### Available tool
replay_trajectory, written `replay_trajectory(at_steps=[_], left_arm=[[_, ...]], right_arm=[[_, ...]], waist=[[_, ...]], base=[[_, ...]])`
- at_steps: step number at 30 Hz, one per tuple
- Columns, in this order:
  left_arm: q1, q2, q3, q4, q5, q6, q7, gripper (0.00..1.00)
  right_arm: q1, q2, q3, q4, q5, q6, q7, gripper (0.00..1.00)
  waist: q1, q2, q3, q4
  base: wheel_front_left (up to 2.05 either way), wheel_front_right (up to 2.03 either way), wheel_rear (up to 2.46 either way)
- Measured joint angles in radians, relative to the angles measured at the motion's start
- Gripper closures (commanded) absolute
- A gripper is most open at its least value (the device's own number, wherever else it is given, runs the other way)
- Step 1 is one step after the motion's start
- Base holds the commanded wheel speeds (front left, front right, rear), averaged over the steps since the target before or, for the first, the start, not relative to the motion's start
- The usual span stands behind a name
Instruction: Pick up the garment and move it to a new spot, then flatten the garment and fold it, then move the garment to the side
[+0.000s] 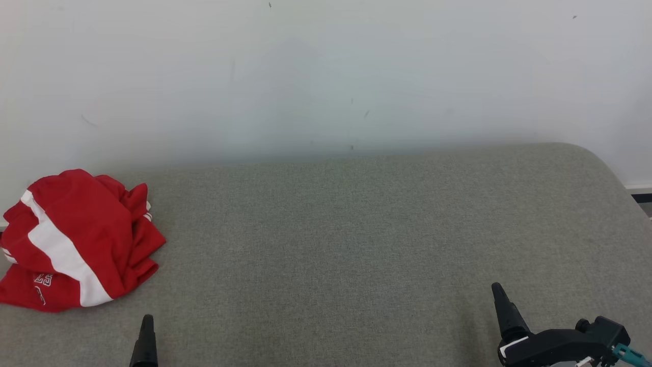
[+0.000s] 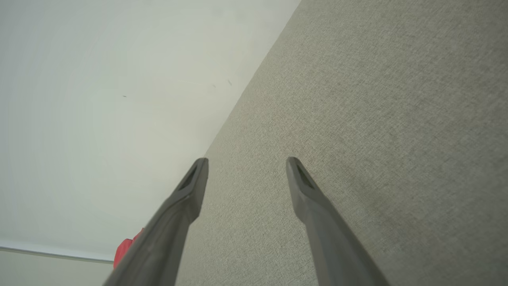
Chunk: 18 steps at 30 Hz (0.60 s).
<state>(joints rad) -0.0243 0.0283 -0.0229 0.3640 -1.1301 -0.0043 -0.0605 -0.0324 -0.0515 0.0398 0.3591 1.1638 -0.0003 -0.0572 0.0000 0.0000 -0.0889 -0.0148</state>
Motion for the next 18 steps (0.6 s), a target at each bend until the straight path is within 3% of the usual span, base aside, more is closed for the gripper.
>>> replay_trajectory(at_steps=[18], left_arm=[[-0.005,0.007,-0.061,0.013,0.279,0.046,-0.065,0.0]], right_arm=[[-0.018,-0.009,0.039,0.02,-0.327,-0.043,-0.067,0.0]], waist=[[0.0,0.0,-0.031,0.002]], base=[[0.0,0.0,0.0]])
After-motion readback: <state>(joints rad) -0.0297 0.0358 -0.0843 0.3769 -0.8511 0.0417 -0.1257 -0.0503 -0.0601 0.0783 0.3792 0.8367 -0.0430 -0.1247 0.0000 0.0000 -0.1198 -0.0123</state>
